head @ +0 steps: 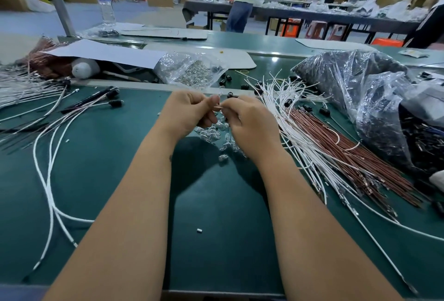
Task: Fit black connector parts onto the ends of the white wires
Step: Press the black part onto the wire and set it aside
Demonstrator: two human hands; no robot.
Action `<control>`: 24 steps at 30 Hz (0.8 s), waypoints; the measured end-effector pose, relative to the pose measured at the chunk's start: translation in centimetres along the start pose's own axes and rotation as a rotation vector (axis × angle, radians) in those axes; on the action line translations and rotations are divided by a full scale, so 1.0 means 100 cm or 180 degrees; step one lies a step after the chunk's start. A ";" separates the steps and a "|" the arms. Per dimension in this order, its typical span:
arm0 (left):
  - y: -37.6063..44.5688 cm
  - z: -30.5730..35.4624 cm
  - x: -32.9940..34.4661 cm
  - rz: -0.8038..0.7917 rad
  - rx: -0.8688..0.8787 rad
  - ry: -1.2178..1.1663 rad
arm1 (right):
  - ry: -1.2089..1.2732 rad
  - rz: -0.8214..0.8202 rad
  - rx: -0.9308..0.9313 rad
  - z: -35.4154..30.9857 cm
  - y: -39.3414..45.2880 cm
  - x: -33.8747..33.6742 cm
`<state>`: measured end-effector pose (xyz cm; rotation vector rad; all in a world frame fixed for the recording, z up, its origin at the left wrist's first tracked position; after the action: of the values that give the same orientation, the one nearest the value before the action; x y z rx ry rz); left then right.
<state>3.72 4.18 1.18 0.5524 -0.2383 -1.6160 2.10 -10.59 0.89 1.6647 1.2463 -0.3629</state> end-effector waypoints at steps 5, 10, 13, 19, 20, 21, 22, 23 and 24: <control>0.002 0.000 -0.032 0.0212 -0.0513 0.1997 | -0.0167 0.0063 0.0190 0.006 0.001 0.001; -0.001 0.009 -0.043 -0.0843 -0.1419 0.2928 | -0.0120 0.0053 0.0272 0.005 0.000 0.004; -0.004 0.010 -0.037 -0.1025 -0.1338 0.2924 | -0.0059 0.0085 0.0334 0.006 0.000 0.003; 0.001 0.004 -0.029 -0.0770 -0.0667 0.2430 | 0.0089 0.0092 0.0472 0.008 -0.001 0.003; 0.003 0.003 -0.025 -0.0534 -0.0374 0.2288 | 0.0146 0.0096 0.0494 0.008 -0.001 0.003; 0.005 0.002 -0.018 -0.0265 -0.0083 0.2146 | 0.0203 0.0119 0.0515 0.008 -0.001 0.003; 0.006 0.001 -0.011 -0.0018 0.0142 0.1956 | 0.0249 0.0154 0.0542 0.008 0.000 0.002; 0.006 0.001 -0.003 0.0176 0.0265 0.1711 | 0.0281 0.0194 0.0570 0.008 0.000 0.002; 0.005 -0.001 0.004 0.0316 0.0284 0.1407 | 0.0301 0.0233 0.0597 0.009 0.000 0.001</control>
<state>4.22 3.76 1.29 0.9342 -0.0069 -1.3527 2.42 -11.24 0.40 1.9013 1.2476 -0.3689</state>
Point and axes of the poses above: each hand's wrist, its own y-axis towards the middle knuckle, its own x-axis out of the palm, z = x × y, the point moved 2 cm from there along y, towards the middle knuckle, and after that the axes turned 13 degrees about x, right-handed, at the moved point
